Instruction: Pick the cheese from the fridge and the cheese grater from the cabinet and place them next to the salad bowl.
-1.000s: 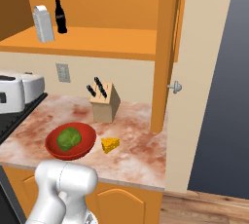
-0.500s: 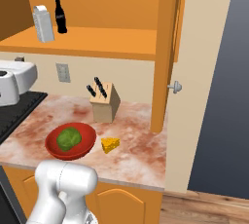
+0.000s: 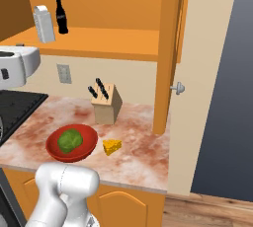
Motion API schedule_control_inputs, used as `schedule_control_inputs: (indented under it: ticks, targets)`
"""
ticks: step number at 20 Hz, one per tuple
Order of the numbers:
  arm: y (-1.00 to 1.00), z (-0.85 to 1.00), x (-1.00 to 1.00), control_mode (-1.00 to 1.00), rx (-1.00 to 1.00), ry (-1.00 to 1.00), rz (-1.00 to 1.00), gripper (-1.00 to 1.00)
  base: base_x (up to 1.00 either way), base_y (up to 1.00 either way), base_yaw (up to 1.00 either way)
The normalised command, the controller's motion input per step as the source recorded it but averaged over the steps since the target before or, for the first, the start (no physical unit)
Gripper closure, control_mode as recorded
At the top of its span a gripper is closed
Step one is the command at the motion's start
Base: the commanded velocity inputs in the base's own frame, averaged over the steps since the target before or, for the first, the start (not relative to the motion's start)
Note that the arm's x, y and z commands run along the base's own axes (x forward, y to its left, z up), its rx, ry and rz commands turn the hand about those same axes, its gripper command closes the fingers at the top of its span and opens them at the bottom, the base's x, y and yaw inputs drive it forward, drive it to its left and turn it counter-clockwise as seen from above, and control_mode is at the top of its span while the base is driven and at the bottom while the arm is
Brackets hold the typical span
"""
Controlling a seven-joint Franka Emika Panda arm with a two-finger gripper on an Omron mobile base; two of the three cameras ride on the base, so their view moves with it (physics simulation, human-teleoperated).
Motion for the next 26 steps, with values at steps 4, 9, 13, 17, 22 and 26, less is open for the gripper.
schedule_control_inputs:
  ticks: [4,9,13,17,22,26]
  targets:
    - [0.04,0.09,0.01,-1.00,-0.17,-0.15,0.09,-1.00,0.00,0.00,0.00]
    - [0.12,0.00,0.00,-1.00,-0.17,-0.11,0.12,-1.00,0.00,0.00,0.00]
    - [0.15,0.00,0.10,-1.00,-0.13,-0.09,0.08,-1.00,0.00,0.00,0.00]
    - [0.15,-0.03,0.17,-1.00,-0.01,-0.01,0.00,-1.00,0.00,0.00,0.00]
    - [0.13,-0.07,0.16,-1.00,0.07,0.00,0.01,-1.00,0.00,0.00,0.00]
    - [0.13,-0.07,0.13,-1.00,0.18,0.01,0.07,-1.00,0.00,0.00,0.00]
